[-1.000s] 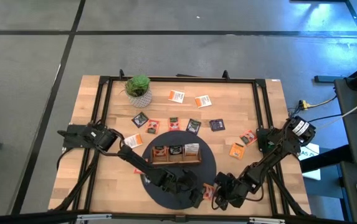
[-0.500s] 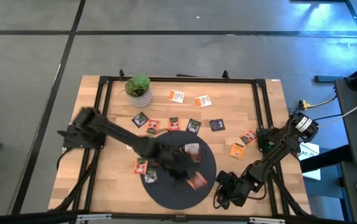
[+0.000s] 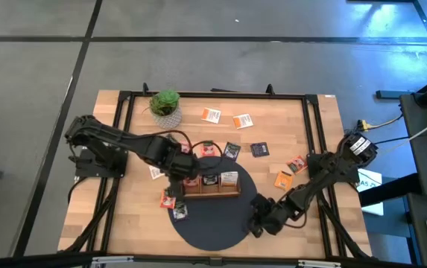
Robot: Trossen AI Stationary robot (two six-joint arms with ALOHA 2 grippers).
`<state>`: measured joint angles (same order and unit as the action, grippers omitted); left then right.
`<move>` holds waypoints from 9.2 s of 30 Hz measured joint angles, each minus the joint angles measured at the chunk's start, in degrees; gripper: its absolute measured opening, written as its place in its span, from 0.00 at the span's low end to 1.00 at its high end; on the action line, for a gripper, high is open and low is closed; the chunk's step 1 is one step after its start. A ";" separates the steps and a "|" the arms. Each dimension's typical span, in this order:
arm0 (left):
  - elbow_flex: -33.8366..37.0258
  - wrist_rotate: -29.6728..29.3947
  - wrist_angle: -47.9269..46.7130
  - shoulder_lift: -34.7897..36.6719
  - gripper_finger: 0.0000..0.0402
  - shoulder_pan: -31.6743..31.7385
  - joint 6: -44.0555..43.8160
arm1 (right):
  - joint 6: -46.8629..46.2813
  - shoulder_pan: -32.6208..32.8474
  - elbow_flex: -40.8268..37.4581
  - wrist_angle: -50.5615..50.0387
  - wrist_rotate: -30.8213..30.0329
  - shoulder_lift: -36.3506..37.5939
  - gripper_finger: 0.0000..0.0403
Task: Pick & Place Tea
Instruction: Put the orange tea bag into the left slot of the wooden organizer, then adjust the mat on the table
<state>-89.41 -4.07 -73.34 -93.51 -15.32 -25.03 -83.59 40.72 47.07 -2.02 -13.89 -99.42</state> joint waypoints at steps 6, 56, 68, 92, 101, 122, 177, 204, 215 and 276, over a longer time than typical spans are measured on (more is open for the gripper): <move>0.00 3.61 1.55 -2.36 0.01 1.50 3.75 | 0.96 -4.77 0.00 0.02 -0.02 0.00 0.06; 17.29 5.21 19.09 -5.62 0.01 4.23 6.14 | 3.10 -7.23 0.02 1.32 0.46 -0.02 0.06; 18.10 5.13 19.14 -5.57 0.03 4.19 6.77 | 3.10 -7.23 0.02 1.31 0.46 -0.02 0.06; 18.02 5.21 15.47 -1.00 0.22 5.22 4.20 | 3.10 -7.23 0.02 1.35 0.48 -0.02 0.06; 17.99 5.07 21.39 7.53 0.22 1.84 -6.16 | 3.10 -7.23 0.02 1.37 0.48 -0.02 0.06; 17.99 -12.86 29.83 -9.94 0.22 -24.30 -49.73 | 3.06 -7.25 0.02 4.37 0.18 -0.04 0.06; 17.99 -5.08 38.45 -17.86 0.21 -20.95 -44.64 | 64.31 -7.35 27.12 -2.09 -4.07 -14.88 0.06; 18.01 -4.94 39.06 -17.86 0.21 -20.90 -40.63 | 57.09 -14.20 27.30 3.59 3.24 -24.90 0.06; 18.10 -4.94 45.94 -17.92 0.21 -20.88 -40.77 | 47.38 -17.25 27.34 3.71 3.15 -25.64 0.06; 17.88 -11.67 32.17 -19.54 0.21 -16.02 -50.02 | 26.71 -4.35 20.37 -20.80 -3.27 -13.54 0.06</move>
<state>-71.53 -15.74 -41.17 -113.06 -31.34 -75.05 -56.88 36.37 67.44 -22.81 -17.16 -112.96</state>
